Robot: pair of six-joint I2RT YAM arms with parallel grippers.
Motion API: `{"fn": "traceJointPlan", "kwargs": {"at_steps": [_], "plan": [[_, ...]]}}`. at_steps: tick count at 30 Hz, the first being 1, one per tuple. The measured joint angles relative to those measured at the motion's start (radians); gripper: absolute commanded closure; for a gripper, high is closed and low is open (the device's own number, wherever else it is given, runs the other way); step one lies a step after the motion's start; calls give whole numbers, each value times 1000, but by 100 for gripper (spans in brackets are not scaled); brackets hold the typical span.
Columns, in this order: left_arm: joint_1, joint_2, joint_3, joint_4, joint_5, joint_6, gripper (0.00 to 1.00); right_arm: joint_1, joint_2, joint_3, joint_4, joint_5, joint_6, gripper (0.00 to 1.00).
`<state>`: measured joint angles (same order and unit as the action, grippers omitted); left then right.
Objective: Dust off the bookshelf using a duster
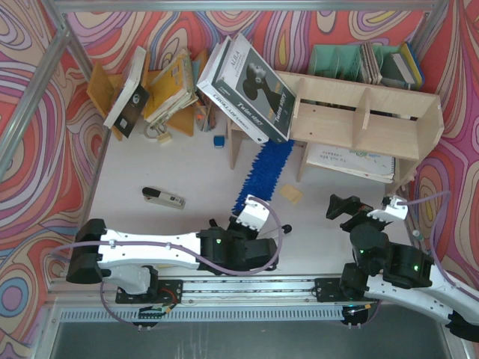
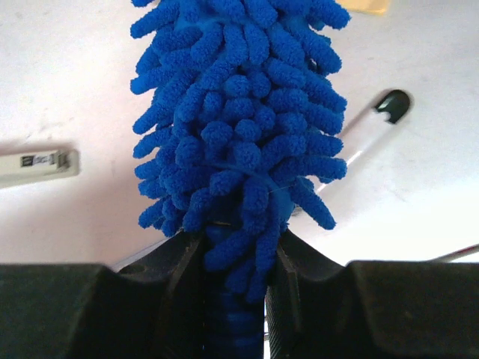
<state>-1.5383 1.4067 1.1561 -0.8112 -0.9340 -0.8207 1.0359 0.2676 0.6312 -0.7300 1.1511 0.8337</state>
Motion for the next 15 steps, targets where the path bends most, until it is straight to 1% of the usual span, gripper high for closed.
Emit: {"fn": "traceJointPlan", "kwargs": {"at_steps": [3,7,11,15], "plan": [[-18,48,41,68,15,51,100,0,-11,-26,24,-1,-13,1],[-33,73,78,126,38,90,100,0,-20,-48,42,-3,-24,1],[-33,74,79,122,37,85,100,0,-21,-50,52,-4,-26,1],[-33,39,41,90,24,35,100,0,-22,-50,60,-5,-26,1]]}}
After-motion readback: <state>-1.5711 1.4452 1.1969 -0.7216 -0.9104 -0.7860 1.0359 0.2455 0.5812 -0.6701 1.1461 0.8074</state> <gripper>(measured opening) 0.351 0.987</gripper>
